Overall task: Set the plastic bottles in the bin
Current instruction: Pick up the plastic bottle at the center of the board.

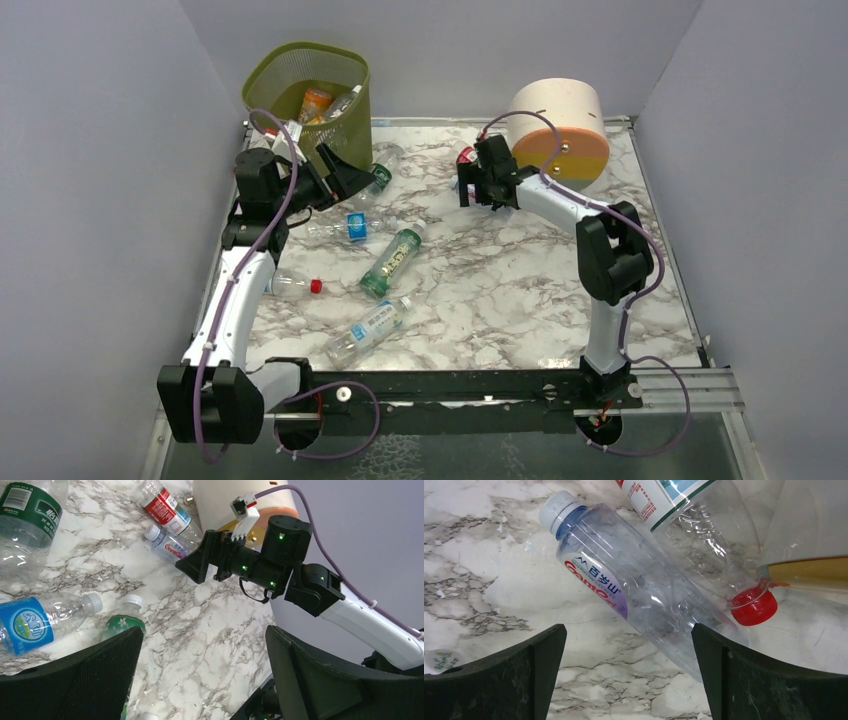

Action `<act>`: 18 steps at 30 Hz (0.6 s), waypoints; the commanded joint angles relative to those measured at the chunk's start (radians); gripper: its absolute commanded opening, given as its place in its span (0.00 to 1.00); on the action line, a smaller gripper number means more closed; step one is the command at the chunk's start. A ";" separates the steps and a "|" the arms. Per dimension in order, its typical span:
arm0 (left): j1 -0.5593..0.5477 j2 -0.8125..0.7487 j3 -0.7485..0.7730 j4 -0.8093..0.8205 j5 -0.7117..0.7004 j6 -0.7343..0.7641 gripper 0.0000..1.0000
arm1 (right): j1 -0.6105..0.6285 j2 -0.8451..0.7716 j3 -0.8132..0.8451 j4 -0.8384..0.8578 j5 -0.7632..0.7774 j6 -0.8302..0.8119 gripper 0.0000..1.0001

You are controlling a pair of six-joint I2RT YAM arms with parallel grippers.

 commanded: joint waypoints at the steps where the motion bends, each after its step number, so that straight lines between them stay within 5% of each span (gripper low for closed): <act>1: -0.009 -0.050 -0.030 -0.018 0.019 0.025 0.99 | -0.004 -0.051 -0.079 0.141 0.075 -0.040 1.00; 13: -0.029 -0.068 -0.039 -0.047 0.013 0.033 0.99 | -0.004 -0.060 -0.165 0.220 0.096 -0.052 0.99; 18: -0.035 -0.061 -0.031 -0.050 0.010 0.037 0.99 | -0.002 -0.084 -0.200 0.218 0.058 -0.054 0.90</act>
